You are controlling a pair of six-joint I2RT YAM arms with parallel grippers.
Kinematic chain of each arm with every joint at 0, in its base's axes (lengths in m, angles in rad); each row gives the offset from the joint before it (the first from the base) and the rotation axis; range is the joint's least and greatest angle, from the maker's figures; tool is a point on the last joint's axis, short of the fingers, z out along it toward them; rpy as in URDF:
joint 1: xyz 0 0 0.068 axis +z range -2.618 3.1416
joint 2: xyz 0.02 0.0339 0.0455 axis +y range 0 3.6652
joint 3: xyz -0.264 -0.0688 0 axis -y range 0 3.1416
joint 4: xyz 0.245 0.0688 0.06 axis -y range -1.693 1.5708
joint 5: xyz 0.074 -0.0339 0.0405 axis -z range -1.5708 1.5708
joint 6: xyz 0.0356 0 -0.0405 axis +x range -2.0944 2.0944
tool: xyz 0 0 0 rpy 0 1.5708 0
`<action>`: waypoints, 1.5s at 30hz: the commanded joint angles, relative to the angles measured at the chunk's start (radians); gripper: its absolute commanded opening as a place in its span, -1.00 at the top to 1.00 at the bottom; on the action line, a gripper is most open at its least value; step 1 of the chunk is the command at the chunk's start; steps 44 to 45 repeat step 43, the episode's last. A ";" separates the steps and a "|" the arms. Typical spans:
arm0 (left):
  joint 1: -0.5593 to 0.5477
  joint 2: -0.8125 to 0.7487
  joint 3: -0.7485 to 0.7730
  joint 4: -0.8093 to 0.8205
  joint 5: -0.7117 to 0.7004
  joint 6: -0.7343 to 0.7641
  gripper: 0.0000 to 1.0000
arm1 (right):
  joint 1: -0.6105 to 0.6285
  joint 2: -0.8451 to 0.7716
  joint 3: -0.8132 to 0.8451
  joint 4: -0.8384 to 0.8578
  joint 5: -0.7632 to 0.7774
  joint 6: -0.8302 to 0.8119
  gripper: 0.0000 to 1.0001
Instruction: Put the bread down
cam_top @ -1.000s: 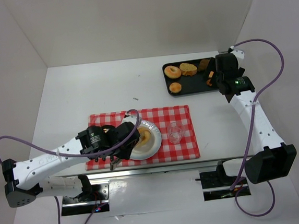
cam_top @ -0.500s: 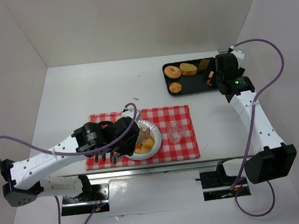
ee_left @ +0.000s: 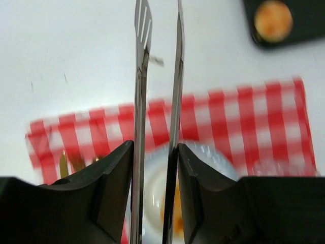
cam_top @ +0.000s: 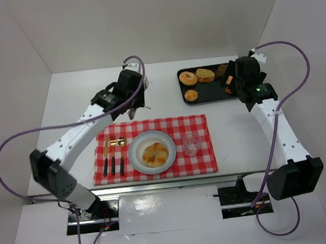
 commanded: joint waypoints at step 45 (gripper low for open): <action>0.303 0.089 -0.113 0.198 0.294 0.080 -1.00 | -0.015 0.000 -0.002 0.014 0.009 0.004 -0.99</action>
